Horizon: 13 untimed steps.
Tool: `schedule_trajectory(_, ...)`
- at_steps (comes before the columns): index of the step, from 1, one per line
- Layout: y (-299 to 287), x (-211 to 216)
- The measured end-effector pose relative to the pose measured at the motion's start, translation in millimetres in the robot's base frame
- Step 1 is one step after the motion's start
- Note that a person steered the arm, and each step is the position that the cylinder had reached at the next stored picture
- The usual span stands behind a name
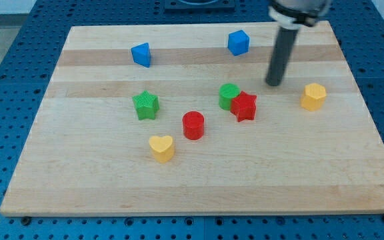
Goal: Place the blue cube vertically above the yellow hexagon
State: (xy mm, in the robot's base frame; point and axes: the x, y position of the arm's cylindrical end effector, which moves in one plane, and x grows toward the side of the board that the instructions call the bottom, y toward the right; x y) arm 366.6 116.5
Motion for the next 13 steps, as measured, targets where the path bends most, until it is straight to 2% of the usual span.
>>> schedule_trajectory(2, -115.2, -47.8)
schedule_trajectory(4, -124.7, -107.9)
schedule_trajectory(6, -90.6, -130.9)
schedule_trajectory(9, -17.4, -103.5)
schedule_trajectory(13, -8.4, -2.0)
